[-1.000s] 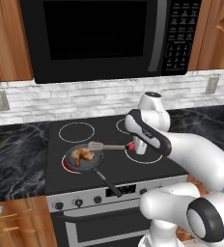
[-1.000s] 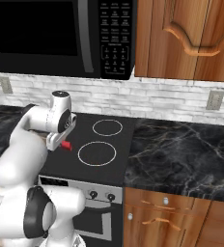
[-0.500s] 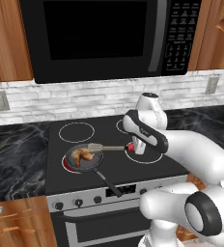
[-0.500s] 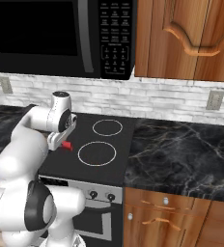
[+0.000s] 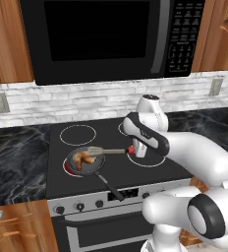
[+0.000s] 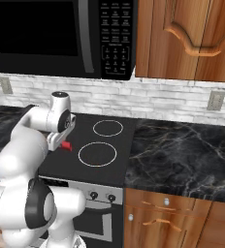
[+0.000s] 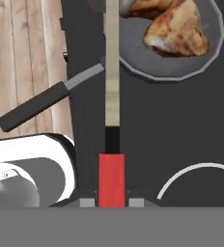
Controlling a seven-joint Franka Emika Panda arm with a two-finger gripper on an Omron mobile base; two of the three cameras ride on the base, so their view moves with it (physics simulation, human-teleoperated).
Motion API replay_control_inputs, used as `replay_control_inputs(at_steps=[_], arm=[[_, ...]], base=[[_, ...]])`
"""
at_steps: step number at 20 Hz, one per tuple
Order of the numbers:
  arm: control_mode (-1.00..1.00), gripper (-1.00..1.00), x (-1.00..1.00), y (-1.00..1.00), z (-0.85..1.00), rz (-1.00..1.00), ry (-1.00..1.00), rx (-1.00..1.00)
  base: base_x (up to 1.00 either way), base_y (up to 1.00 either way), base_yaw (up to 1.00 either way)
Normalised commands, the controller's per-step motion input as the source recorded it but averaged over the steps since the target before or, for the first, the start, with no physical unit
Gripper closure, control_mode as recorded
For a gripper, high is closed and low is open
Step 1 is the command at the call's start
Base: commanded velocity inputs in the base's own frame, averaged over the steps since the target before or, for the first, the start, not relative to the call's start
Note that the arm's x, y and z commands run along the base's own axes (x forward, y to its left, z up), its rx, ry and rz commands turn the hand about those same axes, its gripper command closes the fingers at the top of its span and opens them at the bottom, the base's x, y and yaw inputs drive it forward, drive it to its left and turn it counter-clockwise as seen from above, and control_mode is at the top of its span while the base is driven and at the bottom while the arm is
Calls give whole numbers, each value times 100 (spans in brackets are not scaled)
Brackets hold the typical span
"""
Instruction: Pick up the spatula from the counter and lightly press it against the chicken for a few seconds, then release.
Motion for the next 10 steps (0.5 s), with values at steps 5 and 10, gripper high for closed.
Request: replay_control_inputs(at_steps=[5, 10], arm=[[-100, 100, 12, 11, 0, 0, 0, -1], [-100, 100, 11, 0, 0, 0, 0, 0]], base=[[0, 0, 0], [0, 0, 0]])
